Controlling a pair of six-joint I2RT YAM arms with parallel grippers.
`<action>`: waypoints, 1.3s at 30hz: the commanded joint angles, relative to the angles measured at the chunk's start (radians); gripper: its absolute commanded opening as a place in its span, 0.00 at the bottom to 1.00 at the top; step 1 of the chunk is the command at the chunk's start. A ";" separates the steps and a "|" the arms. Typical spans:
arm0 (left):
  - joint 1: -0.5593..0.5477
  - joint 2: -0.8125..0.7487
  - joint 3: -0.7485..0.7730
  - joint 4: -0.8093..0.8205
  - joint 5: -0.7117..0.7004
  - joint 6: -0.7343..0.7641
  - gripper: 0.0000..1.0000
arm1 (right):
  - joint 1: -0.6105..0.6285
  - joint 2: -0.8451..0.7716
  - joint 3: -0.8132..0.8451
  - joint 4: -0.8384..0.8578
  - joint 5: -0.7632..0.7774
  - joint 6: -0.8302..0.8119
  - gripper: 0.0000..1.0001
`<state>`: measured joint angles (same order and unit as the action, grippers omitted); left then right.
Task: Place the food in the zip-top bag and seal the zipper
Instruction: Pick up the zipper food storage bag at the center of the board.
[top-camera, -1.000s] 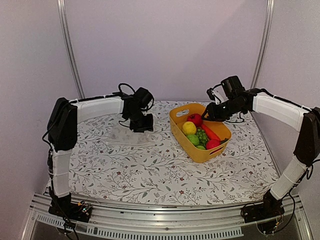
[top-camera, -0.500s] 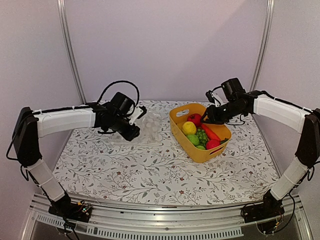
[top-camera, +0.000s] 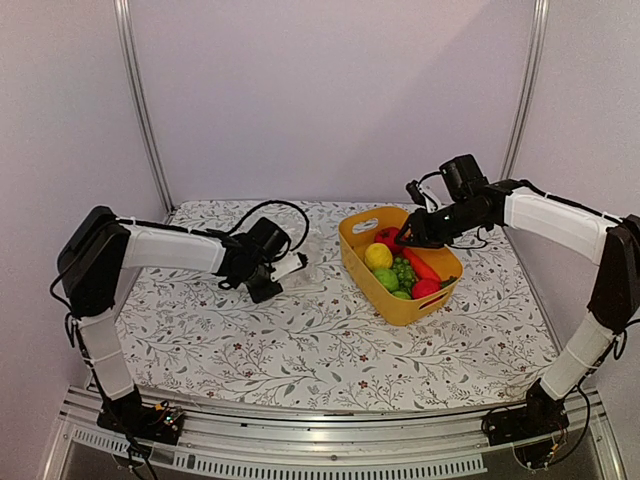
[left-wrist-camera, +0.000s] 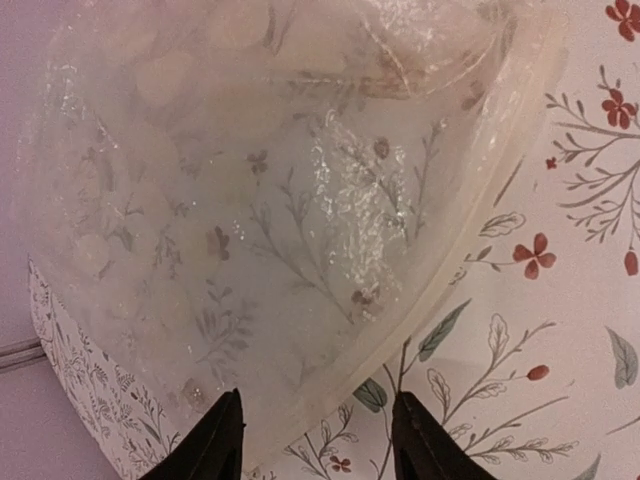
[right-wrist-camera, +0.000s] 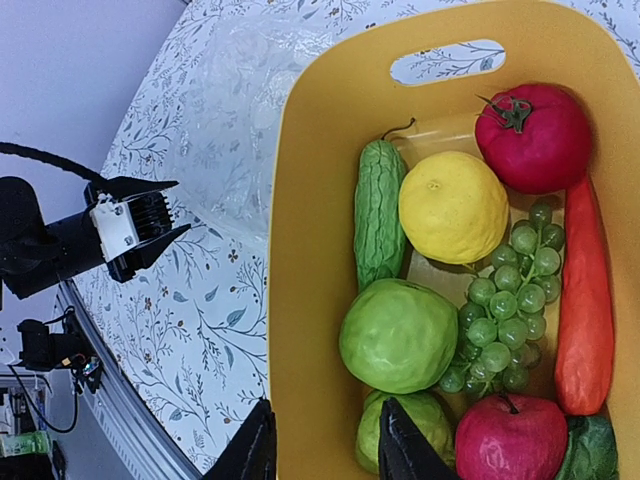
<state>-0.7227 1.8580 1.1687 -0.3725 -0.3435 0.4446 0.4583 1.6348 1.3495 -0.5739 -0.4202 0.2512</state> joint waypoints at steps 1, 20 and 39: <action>-0.011 0.052 0.043 0.034 -0.035 0.038 0.50 | 0.007 0.016 0.022 0.005 -0.026 0.021 0.34; -0.013 0.160 0.071 0.080 -0.156 0.064 0.28 | 0.007 -0.005 -0.022 0.041 -0.029 0.039 0.35; -0.011 0.069 0.427 -0.260 0.030 -0.429 0.00 | 0.057 0.000 0.086 0.042 0.015 0.082 0.33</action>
<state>-0.7246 2.0029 1.4643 -0.4965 -0.4110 0.2695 0.4690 1.6386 1.3575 -0.5327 -0.4408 0.3038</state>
